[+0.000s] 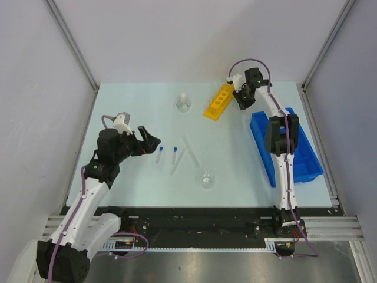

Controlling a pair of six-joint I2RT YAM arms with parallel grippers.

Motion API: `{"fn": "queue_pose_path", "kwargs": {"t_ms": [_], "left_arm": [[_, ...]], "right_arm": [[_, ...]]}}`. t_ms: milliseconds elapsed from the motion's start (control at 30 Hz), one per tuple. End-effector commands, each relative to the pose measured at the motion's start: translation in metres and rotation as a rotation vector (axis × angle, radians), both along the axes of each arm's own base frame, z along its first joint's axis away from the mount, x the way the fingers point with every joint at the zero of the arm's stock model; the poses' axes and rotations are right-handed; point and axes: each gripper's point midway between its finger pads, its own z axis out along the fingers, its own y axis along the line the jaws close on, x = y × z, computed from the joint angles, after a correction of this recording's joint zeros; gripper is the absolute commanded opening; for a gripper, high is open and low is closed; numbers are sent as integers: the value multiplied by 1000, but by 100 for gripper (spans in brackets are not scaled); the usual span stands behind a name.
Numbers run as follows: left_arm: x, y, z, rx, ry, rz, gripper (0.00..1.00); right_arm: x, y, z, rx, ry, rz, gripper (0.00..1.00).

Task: Organize the chemistry lab equipment

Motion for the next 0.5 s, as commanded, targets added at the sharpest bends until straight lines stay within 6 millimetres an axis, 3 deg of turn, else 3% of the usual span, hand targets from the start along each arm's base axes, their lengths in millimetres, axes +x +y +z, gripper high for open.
{"fn": "queue_pose_path", "kwargs": {"t_ms": [0, 267, 467], "left_arm": [[-3, -3, 9, -13, -37, -17, 100], [-8, -1, 9, -9, -37, -14, 100], [-10, -2, 11, -13, -43, -18, 100]], "right_arm": [[-4, 1, 0, -32, 0, 12, 25], [-9, -1, -8, -52, 18, 11, 17], [-21, 7, 9, -35, 0, 31, 14]]}}
